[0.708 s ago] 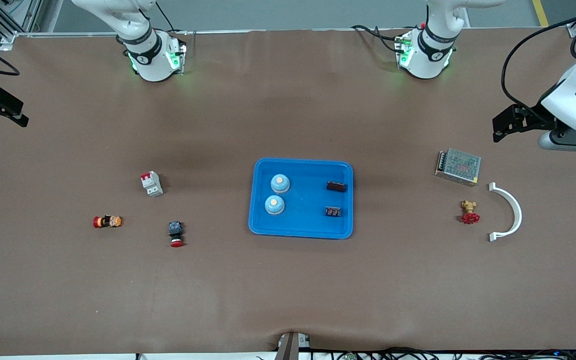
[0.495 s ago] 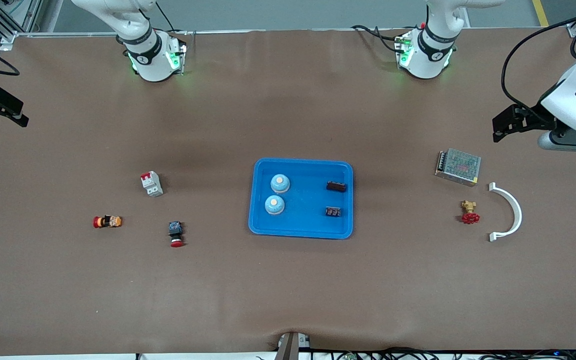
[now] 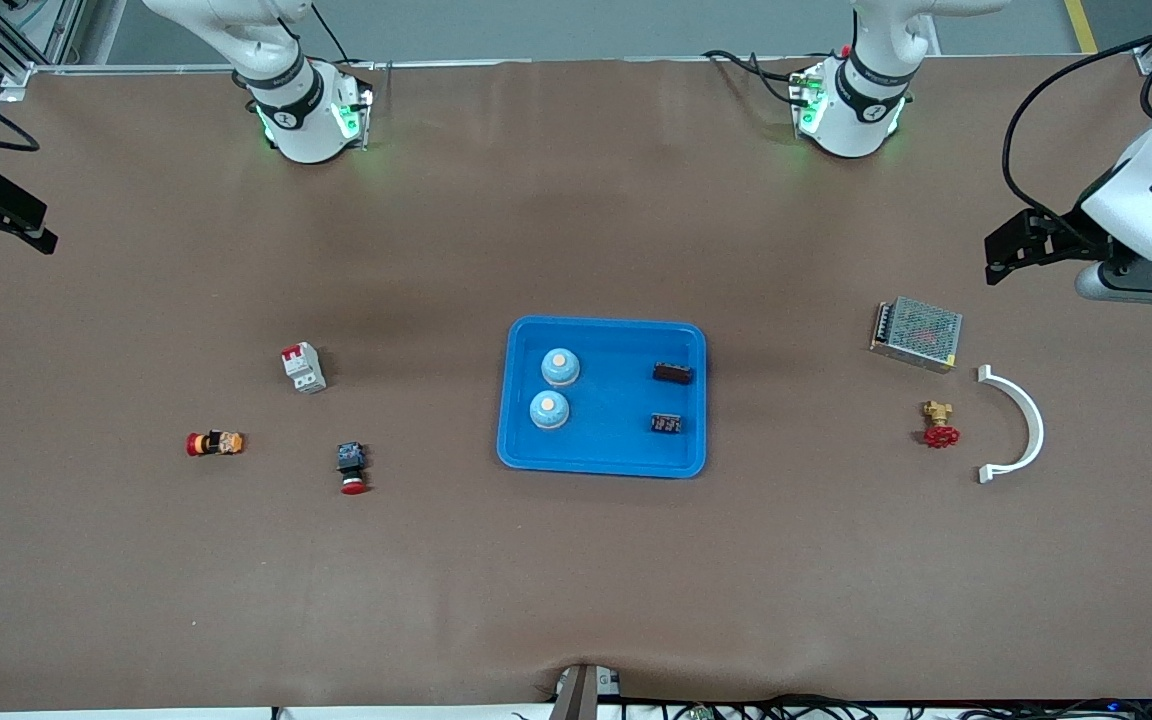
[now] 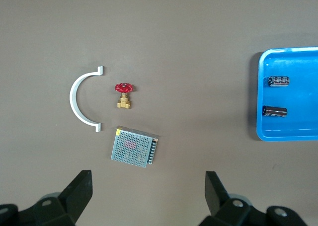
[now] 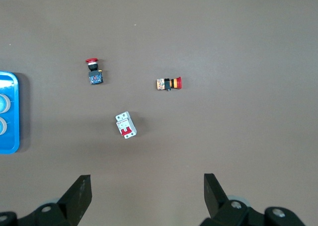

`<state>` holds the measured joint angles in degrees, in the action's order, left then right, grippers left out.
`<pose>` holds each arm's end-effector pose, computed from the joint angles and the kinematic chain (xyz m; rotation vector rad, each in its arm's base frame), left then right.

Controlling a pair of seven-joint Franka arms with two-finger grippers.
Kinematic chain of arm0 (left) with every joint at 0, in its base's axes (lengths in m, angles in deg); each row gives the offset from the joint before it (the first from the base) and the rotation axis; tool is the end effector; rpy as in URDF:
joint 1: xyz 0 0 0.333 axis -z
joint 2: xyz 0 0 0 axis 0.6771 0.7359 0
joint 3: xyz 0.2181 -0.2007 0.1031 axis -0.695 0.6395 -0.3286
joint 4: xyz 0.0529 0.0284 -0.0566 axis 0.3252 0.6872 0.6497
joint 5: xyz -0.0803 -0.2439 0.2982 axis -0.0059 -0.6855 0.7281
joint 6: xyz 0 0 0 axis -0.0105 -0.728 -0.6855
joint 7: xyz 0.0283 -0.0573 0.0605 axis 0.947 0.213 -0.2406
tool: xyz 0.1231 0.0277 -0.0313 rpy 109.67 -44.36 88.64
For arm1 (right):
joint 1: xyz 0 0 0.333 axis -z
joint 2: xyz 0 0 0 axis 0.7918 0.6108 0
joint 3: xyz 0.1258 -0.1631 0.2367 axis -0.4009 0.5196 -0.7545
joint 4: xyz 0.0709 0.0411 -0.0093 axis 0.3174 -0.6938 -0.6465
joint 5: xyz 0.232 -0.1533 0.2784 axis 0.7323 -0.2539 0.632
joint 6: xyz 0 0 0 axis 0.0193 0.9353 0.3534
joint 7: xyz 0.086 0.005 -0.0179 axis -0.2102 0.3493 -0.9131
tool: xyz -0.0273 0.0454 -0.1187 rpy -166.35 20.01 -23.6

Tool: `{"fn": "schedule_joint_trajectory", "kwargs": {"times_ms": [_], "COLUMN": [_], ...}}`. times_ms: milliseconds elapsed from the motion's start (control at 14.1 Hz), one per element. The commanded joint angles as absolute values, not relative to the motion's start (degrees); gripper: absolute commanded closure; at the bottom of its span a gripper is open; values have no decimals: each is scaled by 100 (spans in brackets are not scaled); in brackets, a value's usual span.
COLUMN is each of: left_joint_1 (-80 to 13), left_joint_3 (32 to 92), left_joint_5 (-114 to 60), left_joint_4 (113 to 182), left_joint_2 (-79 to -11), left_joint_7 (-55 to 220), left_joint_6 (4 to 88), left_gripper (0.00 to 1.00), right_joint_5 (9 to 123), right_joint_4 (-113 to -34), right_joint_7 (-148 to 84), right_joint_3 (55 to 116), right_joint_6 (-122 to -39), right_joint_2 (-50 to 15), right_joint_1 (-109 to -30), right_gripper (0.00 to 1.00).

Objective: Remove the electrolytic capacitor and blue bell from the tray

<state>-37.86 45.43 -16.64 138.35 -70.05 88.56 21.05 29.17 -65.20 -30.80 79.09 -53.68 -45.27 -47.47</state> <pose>0.5592 -0.0619 0.5892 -3.1072 0.1761 -0.0169 0.5296 -0.0363 0.6314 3.1333 -0.0069 0.0578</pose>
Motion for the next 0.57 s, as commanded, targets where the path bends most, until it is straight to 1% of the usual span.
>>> {"fn": "schedule_joint_trajectory", "kwargs": {"times_ms": [0,212,495], "left_joint_1": [-3804,-3813,-3831], "left_joint_3": [4574,4574,4566], "left_joint_5": [-1477,-1512,-1521], "left_joint_4": [13819,13828,13828], "left_joint_2": [-7012,-6994,-6810], "left_joint_7": [8955,8973,8447], "left_joint_6": [2092,2101,2162], "left_gripper": [0,0,0], "right_joint_5": [2844,2844,2896], "right_joint_4": [-6446,-6437,-6437], "right_joint_7": [-3066,-3066,-3109], "right_joint_3": [7840,7840,7849], "right_joint_6": [-5329,-5329,-5311], "right_joint_2": [-4480,-4462,-4462], "right_joint_1": [-4699,-4699,-4647], "right_gripper": [0,0,0]}}
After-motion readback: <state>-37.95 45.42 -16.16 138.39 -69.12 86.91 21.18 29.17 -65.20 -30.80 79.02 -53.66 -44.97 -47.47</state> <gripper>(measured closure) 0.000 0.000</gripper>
